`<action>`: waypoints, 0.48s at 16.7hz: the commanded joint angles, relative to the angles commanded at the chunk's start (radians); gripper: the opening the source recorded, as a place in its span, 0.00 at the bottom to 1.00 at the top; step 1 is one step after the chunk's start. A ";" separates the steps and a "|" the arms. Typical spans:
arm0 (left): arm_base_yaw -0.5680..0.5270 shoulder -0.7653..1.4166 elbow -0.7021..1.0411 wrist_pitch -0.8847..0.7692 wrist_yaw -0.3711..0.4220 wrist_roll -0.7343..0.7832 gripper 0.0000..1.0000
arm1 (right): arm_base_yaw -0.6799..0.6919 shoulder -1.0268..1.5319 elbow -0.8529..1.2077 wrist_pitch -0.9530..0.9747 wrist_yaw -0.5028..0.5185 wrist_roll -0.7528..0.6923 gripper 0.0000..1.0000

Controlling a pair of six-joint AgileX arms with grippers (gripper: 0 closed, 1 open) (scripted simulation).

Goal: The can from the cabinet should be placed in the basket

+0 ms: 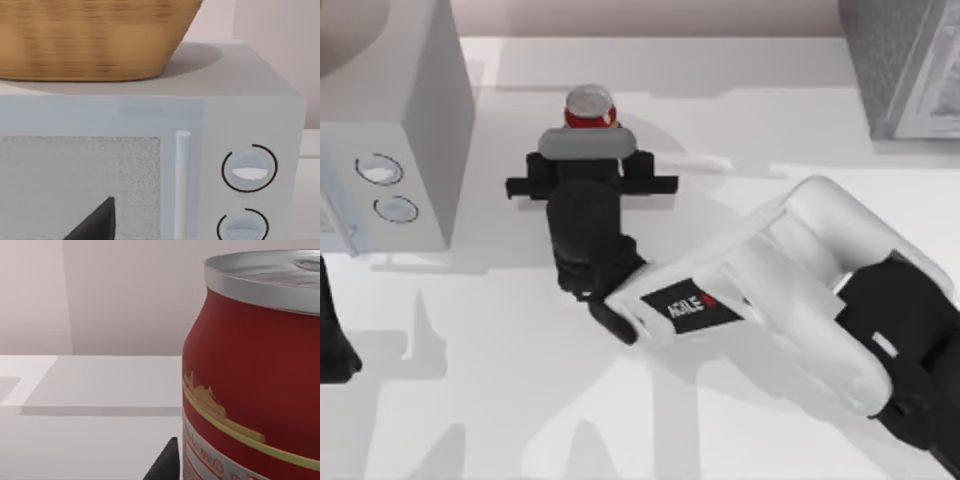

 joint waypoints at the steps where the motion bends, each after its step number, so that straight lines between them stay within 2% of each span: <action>1: 0.000 0.000 0.000 0.000 0.000 0.000 1.00 | 0.000 0.000 0.000 0.000 0.000 0.000 0.45; 8: 0.000 0.000 0.000 0.000 0.000 0.000 1.00 | 0.000 0.000 0.000 0.000 0.000 0.000 0.98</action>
